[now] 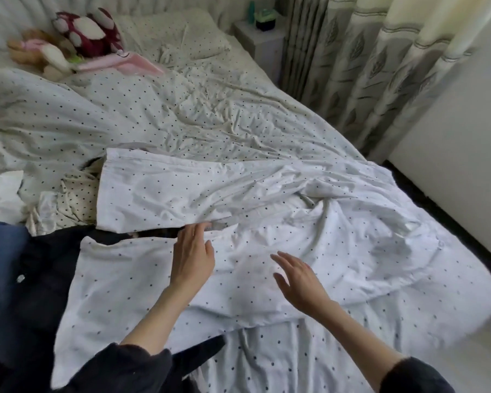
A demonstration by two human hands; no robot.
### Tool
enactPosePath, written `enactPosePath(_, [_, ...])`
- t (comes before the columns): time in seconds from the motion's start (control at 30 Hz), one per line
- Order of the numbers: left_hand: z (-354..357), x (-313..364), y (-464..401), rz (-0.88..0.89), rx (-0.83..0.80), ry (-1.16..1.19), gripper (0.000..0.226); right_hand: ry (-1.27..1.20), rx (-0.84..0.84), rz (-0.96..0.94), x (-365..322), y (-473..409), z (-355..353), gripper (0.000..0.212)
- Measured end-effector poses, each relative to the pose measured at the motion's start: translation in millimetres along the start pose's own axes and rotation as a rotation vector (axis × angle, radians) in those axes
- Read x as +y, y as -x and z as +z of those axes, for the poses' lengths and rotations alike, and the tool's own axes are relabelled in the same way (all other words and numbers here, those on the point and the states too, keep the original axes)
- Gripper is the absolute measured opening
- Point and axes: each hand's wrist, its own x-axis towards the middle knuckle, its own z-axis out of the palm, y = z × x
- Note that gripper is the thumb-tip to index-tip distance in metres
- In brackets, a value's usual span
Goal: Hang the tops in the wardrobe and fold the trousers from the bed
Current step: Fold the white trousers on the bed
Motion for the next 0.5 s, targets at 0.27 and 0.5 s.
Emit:
enactPosePath(0.27, [125,114,50,0.168,-0.274,-0.111,0.036,0.109,-0.021,0.117,173,74,-27,0.049])
enactPosePath(0.5, [244,205,80,0.023,-0.293,0.033,0.026,0.247,0.000,0.133,304,83,-36,0.025])
